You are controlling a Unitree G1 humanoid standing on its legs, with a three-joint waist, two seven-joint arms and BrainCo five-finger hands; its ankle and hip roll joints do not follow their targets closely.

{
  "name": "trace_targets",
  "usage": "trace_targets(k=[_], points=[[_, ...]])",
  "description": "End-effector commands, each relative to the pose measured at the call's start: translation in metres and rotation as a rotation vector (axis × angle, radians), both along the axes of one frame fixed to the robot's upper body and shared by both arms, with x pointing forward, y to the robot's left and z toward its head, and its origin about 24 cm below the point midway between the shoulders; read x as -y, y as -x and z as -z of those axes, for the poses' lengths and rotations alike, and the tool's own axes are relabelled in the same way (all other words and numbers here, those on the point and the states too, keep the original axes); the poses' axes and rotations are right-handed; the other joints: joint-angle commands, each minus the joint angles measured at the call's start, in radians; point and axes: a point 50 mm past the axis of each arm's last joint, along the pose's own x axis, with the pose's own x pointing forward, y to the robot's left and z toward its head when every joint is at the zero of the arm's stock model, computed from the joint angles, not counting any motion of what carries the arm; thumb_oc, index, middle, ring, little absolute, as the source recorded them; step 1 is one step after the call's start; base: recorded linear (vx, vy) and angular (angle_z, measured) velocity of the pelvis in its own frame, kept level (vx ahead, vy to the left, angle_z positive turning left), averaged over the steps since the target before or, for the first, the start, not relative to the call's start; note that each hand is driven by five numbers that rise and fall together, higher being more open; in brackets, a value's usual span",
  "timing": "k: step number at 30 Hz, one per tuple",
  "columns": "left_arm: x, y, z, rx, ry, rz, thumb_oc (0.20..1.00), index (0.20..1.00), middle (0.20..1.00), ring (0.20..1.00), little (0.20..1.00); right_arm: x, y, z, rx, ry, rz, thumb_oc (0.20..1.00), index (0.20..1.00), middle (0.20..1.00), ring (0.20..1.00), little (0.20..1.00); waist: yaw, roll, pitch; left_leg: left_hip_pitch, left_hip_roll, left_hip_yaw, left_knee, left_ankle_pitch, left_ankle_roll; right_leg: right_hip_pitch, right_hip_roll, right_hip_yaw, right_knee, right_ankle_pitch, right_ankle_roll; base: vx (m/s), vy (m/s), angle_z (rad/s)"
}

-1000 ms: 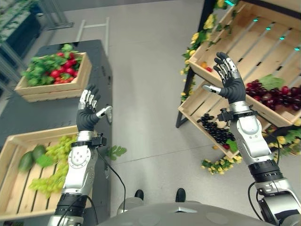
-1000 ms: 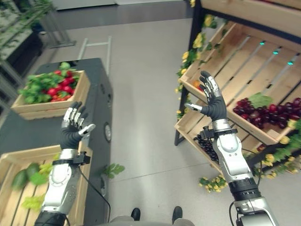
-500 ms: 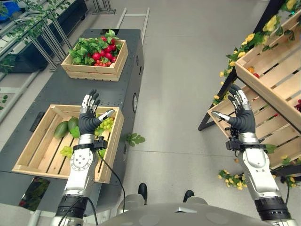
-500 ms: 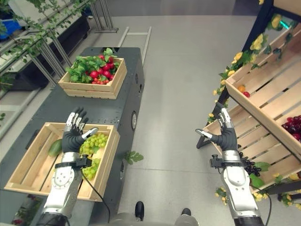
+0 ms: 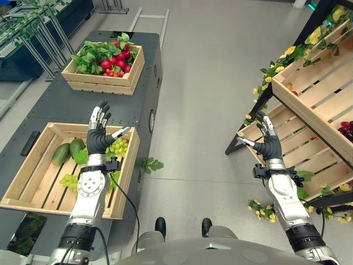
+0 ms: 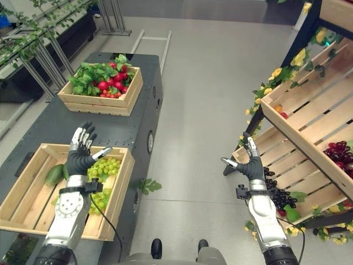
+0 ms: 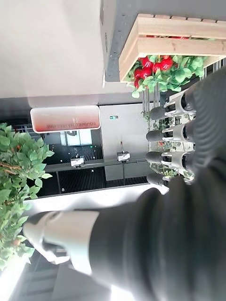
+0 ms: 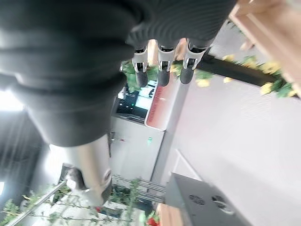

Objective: Pick up the fruits from the basket on one side to the basket on the other side

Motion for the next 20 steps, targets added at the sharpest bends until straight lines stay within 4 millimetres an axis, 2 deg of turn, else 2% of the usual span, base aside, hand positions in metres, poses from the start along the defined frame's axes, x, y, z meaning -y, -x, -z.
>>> trace_targets(k=[1,8,13,20], points=[[-0.004,0.001,-0.007,0.051,-0.042,0.015,1.0,1.0,1.0,1.0,1.0,0.01,-0.003,-0.026,0.113,0.04,-0.025,1.0,1.0,1.0,1.0,1.0,-0.012,-0.026,-0.057,-0.029,-0.026,0.002,0.057,-0.08,0.001,-0.025,-0.014,-0.027,-0.01,0.043,0.046,0.06,-0.061,0.06],[0.002,0.005,0.004,0.011,-0.008,0.021,1.0,1.0,1.0,1.0,1.0,0.005,-0.007,-0.026,0.136,0.039,-0.003,1.0,1.0,1.0,1.0,1.0,-0.008,-0.018,-0.07,-0.009,-0.019,0.003,0.04,-0.077,-0.005,0.015,-0.01,-0.029,-0.059,0.049,0.043,0.03,-0.019,0.03],[0.009,0.003,0.005,0.014,-0.001,0.024,1.0,1.0,1.0,1.0,1.0,-0.009,-0.014,-0.029,0.176,0.05,-0.008,1.0,1.0,1.0,1.0,1.0,-0.005,-0.014,-0.076,0.005,-0.011,0.006,0.029,-0.075,-0.012,0.038,-0.01,-0.035,-0.08,0.048,0.041,0.01,-0.01,0.03],[0.013,0.001,0.005,0.016,0.002,0.032,1.0,1.0,1.0,1.0,1.0,-0.009,-0.016,-0.028,0.177,0.05,0.01,1.0,1.0,1.0,1.0,1.0,-0.004,-0.016,-0.082,0.025,-0.009,0.004,0.021,-0.08,-0.012,0.058,-0.009,-0.034,-0.085,0.045,0.04,0.0,0.0,0.0]])
